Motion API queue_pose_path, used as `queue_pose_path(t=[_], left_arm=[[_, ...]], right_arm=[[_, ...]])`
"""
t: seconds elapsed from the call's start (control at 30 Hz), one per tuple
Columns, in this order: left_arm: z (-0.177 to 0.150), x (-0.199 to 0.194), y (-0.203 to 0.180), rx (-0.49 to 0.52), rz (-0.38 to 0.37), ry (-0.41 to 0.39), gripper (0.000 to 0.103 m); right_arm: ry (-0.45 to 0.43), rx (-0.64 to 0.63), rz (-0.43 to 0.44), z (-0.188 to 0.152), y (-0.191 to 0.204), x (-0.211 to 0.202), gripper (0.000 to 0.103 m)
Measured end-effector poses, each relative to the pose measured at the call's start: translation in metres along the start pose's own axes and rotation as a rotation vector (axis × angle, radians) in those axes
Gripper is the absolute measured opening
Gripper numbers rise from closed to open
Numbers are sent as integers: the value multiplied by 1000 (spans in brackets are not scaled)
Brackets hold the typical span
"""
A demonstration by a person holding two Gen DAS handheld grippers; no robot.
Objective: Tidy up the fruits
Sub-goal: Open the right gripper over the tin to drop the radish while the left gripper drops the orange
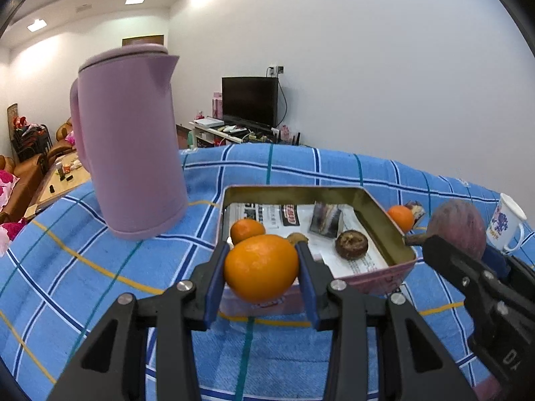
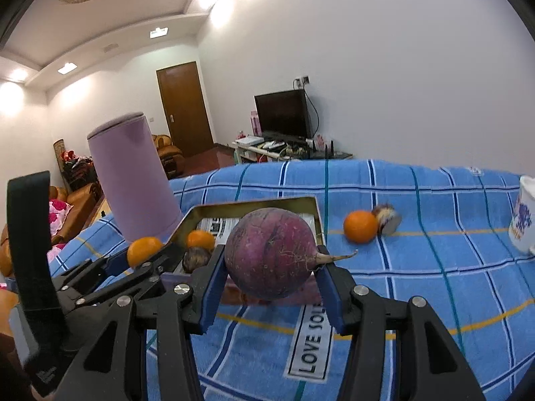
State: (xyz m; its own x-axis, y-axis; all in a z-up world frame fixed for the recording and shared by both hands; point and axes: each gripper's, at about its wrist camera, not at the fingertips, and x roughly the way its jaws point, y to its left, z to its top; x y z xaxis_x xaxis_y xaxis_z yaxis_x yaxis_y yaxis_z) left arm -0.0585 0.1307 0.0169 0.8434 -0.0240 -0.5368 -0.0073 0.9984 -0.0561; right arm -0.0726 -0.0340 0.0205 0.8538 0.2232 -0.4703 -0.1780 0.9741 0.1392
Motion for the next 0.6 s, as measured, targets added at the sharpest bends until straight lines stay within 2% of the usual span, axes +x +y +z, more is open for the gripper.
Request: queue_pose_path(t=[0.3, 0.6], left_arm=[[14, 2, 15, 21, 35, -16, 41], [51, 42, 9, -6, 33, 9, 41]], right_arm=[[61, 37, 20, -17, -10, 12, 53], [13, 72, 3, 21, -14, 38, 53]])
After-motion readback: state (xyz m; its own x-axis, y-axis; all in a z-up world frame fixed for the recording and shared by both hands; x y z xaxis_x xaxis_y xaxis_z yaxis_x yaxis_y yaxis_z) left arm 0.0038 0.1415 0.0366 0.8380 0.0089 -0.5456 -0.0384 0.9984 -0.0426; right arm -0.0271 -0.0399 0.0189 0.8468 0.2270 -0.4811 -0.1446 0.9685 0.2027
